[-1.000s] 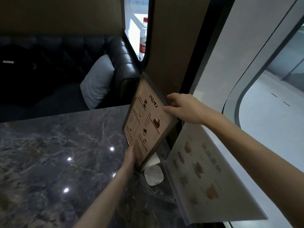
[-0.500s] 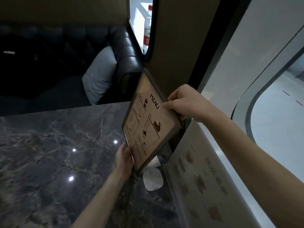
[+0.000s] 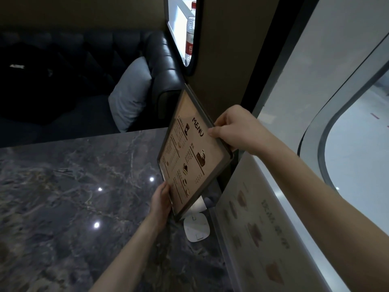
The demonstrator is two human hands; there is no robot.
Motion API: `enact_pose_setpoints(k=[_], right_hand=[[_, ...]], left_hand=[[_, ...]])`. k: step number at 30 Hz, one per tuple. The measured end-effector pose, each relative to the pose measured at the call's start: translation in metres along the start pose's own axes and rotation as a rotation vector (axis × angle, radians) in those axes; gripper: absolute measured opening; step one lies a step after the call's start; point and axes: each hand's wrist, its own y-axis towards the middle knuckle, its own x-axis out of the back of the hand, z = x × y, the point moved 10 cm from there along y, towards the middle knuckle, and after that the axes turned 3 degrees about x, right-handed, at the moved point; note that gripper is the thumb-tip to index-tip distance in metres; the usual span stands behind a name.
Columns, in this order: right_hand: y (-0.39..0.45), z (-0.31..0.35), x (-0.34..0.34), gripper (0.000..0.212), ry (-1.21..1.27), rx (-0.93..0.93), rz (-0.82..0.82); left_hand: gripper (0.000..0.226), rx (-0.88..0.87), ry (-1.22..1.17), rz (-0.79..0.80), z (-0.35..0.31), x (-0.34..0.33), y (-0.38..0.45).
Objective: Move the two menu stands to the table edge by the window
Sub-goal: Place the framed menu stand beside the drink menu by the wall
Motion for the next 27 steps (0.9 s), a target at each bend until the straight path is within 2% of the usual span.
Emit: enact_pose_setpoints(k=[5,9,21,27], right_hand=[[0.0,0.002,0.001,0.019,-0.017,0.015,-0.007],[0.002,0.002,0.003,0.018,-0.036,0.017,-0.028],[-0.001,-0.013,0.023,0.022,-0.064,-0.023,-0.076],[-0.007,-0.025,0.034,0.023,-0.053,-0.057,-0.1]], left_hand=[[0.056,-0.015,0.022,-0.036,-0.004,0.002,-0.003],[0.035,-0.009,0.036,0.001,-0.003,0.0,0.002],[0.044,-0.014,0.102,0.108,-0.001,-0.03,0.012],[0.034,-0.006,0.119,0.188,0.005,-0.048,0.016]])
